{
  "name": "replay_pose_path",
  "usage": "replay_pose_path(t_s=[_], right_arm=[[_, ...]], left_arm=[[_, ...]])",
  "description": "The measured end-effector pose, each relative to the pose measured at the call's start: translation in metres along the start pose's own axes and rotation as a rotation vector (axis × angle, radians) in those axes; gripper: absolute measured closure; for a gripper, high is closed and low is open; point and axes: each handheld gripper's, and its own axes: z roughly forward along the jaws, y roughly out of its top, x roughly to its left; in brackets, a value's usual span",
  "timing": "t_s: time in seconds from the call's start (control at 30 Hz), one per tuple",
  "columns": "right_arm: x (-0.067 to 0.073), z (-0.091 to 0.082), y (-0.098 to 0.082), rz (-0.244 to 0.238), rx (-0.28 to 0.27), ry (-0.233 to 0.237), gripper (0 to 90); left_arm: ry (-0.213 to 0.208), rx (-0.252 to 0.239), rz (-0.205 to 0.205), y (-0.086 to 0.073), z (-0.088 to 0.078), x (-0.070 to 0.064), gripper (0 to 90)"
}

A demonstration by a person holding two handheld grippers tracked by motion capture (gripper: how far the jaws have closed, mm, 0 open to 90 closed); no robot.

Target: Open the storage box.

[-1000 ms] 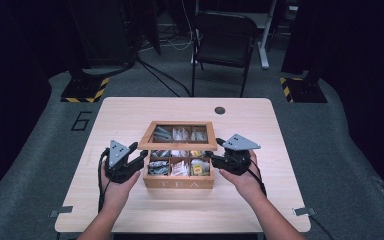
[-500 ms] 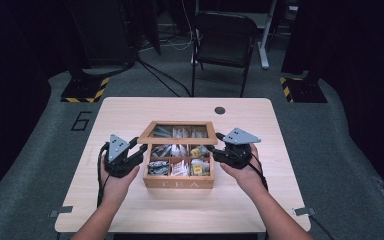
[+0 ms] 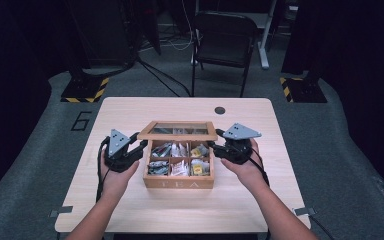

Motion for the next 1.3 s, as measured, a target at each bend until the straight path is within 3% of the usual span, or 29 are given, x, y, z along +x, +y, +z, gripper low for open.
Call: replay_pose_path(t_s=[0.17,0.43,0.63,1.07,1.3], right_arm=[[-0.002,0.001,0.002,-0.009,-0.004,-0.003,50.9],[-0.004,0.003,0.006,-0.009,-0.006,-0.007,50.7],[-0.009,0.006,0.010,0.012,-0.009,-0.004,50.0],[-0.016,0.015,0.021,0.003,-0.010,-0.029,52.4],[-0.022,0.016,0.027,0.025,0.001,-0.013,52.7]], left_arm=[[0.002,0.000,0.020,0.003,0.002,0.001,62.1],[0.011,-0.015,0.003,0.007,0.005,0.002,62.2],[-0.003,-0.007,0.011,0.012,0.006,0.006,62.3],[-0.022,-0.015,-0.013,0.024,0.012,0.014,62.4],[-0.042,-0.026,-0.014,0.028,0.016,0.019,59.2]])
